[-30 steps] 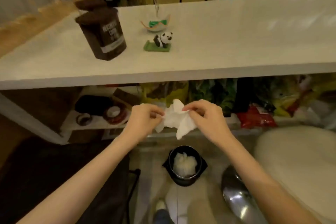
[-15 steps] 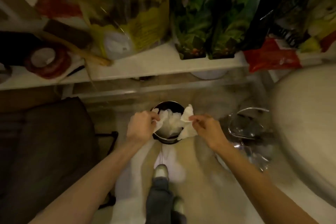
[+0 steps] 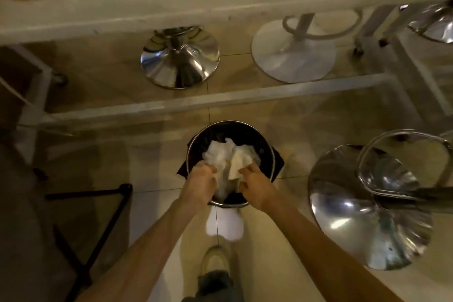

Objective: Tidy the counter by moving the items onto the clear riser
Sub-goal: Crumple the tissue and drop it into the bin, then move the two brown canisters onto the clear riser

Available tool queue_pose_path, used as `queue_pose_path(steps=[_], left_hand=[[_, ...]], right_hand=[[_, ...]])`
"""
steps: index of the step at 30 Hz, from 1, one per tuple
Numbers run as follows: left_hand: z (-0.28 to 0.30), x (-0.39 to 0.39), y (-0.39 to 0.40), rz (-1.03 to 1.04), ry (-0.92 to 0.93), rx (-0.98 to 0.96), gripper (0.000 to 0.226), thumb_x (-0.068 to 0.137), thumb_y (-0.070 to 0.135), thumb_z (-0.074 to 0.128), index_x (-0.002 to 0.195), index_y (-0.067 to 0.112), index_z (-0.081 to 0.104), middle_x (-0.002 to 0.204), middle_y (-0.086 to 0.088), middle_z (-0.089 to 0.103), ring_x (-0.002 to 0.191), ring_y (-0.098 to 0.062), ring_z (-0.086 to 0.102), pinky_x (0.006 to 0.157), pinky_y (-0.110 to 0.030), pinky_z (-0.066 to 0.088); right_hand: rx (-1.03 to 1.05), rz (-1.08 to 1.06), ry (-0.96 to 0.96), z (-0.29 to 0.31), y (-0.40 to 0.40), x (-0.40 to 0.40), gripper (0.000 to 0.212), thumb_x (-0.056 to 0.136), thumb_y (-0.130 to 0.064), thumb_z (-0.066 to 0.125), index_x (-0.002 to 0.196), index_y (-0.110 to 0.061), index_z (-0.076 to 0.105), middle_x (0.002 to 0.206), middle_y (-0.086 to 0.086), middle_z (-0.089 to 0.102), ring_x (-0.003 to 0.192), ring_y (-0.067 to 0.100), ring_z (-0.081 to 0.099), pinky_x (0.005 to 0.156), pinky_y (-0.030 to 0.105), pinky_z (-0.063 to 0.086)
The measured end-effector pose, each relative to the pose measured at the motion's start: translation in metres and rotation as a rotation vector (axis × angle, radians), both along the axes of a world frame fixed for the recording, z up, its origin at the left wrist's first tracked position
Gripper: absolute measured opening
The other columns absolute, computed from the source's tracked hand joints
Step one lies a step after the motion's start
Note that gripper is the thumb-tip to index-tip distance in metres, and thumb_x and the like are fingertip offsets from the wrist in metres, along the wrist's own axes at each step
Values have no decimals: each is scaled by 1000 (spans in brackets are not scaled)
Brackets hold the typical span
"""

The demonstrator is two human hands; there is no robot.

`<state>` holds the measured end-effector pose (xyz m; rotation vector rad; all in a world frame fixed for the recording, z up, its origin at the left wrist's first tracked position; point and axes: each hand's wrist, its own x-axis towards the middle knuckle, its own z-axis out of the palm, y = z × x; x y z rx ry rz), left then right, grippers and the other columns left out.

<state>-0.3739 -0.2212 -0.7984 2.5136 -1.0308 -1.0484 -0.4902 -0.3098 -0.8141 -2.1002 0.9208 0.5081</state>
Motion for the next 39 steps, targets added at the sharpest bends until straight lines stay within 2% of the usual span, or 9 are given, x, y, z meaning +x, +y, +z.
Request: queue_pose_path(steps=[6, 11, 17, 21, 25, 28, 33, 37, 39], left_hand=[[-26, 0, -9, -199, 13, 114, 32, 84, 4, 44, 116, 3, 51, 122, -20, 53, 109, -32, 51, 93, -40, 46], [25, 0, 3, -226, -9, 120, 38, 83, 6, 48, 121, 6, 49, 124, -18, 50, 111, -33, 49, 89, -44, 48], [149, 3, 21, -174, -17, 77, 45, 81, 12, 52, 125, 8, 45, 119, -18, 56, 108, -32, 54, 89, -43, 49], [253, 3, 28, -217, -38, 21, 35, 83, 17, 52, 116, 8, 51, 110, -17, 64, 98, -30, 60, 81, -38, 51], [363, 0, 34, -225, -46, -45, 28, 86, 22, 49, 110, 14, 58, 113, -12, 65, 100, -26, 60, 87, -39, 50], [445, -7, 39, -234, -145, -101, 33, 86, 26, 48, 118, 17, 54, 119, -9, 62, 108, -26, 57, 87, -36, 49], [572, -15, 52, -187, -362, -279, 36, 85, 31, 49, 118, 18, 53, 108, -5, 66, 101, -24, 59, 80, -34, 50], [656, -16, 75, -142, -463, -436, 37, 83, 36, 50, 116, 21, 55, 108, -2, 65, 98, -23, 60, 82, -42, 53], [688, -13, 87, -95, -495, -539, 33, 83, 37, 52, 112, 23, 56, 105, 1, 65, 95, -18, 60, 77, -36, 53]], right_hand=[[-57, 61, 63, -18, -3, 8, 40, 89, -8, 40, 129, -4, 38, 137, 20, 34, 122, 36, 37, 101, 42, 39], [-125, 26, -15, 34, -3, -5, 36, 90, -11, 40, 126, -5, 44, 131, 19, 45, 117, 36, 45, 95, 44, 43], [-192, 48, -53, 157, 5, -21, 35, 91, -18, 41, 126, -11, 44, 122, 18, 57, 105, 35, 56, 83, 41, 48], [-185, 37, -122, 263, 10, -29, 35, 89, -18, 44, 124, -12, 45, 111, 21, 64, 99, 36, 60, 79, 43, 51], [-232, 33, -184, 379, 11, -35, 31, 88, -25, 48, 117, -18, 50, 104, 13, 68, 97, 32, 61, 75, 37, 49], [-282, 69, -240, 465, 13, -38, 23, 86, -25, 50, 106, -18, 57, 103, 9, 68, 96, 29, 61, 74, 35, 48], [-373, 32, -395, 594, 18, -42, 21, 86, -28, 52, 103, -18, 56, 101, 5, 67, 90, 24, 61, 69, 34, 49], [-423, 74, -520, 675, 27, -41, 19, 85, -31, 54, 101, -21, 56, 88, -4, 62, 80, 16, 59, 67, 33, 50], [-458, 106, -576, 707, 32, -35, 18, 84, -31, 54, 99, -21, 57, 86, -4, 62, 81, 16, 60, 71, 35, 51]])
